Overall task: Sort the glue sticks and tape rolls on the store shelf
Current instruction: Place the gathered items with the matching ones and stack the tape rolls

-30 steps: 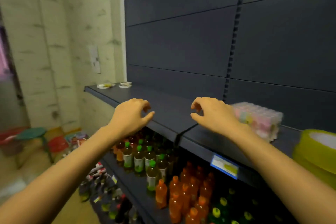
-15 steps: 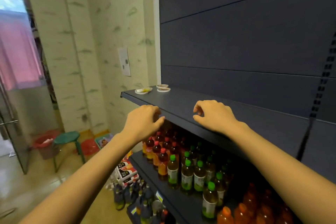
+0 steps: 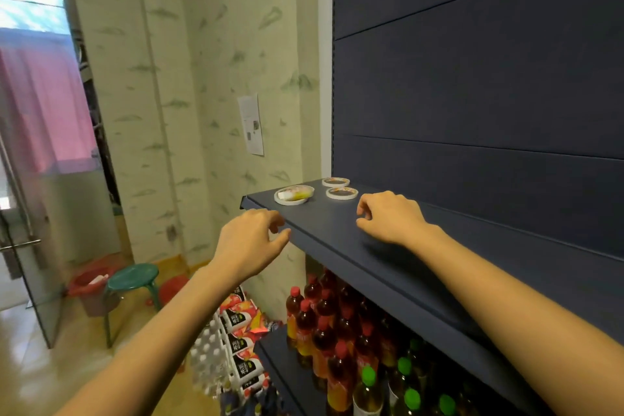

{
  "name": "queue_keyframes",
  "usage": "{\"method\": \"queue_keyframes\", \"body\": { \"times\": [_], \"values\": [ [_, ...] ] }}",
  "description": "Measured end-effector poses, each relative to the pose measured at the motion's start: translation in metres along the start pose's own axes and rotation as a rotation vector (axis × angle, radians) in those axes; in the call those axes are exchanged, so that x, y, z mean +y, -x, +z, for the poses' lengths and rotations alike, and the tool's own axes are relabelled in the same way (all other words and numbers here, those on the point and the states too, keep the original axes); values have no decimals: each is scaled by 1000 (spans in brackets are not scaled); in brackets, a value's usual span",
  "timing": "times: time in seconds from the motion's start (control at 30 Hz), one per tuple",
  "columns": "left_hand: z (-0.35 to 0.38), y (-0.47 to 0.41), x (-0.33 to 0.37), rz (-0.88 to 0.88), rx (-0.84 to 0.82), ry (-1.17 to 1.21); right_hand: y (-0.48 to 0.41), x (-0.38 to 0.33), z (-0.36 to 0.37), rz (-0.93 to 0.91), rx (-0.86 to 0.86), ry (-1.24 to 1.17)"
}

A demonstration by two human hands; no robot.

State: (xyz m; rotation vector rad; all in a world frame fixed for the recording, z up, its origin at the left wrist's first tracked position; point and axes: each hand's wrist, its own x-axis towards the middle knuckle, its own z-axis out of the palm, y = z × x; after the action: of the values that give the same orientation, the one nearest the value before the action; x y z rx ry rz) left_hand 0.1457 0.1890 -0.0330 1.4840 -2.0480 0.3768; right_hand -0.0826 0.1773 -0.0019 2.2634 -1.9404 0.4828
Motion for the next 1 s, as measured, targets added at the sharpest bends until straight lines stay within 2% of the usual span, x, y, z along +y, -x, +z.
{"method": "queue_keyframes", "body": {
  "times": [0.3, 0.5, 0.73, 0.87, 1.0],
  "values": [
    [65, -86, -50, -20, -8, 58, -120, -1, 44, 24, -48, -34],
    [102, -132, -88, 4, -11, 143, -188, -15, 81, 47, -168, -340],
    [137, -197, -130, 125, -107, 217, -240, -29, 130, 244, -117, -566],
    [156, -234, -149, 244, -195, 281, -249, -27, 128, 372, -97, -749],
    [176, -258, -150, 395, -304, 399, -241, -13, 102, 454, 101, -916]
  ]
}}
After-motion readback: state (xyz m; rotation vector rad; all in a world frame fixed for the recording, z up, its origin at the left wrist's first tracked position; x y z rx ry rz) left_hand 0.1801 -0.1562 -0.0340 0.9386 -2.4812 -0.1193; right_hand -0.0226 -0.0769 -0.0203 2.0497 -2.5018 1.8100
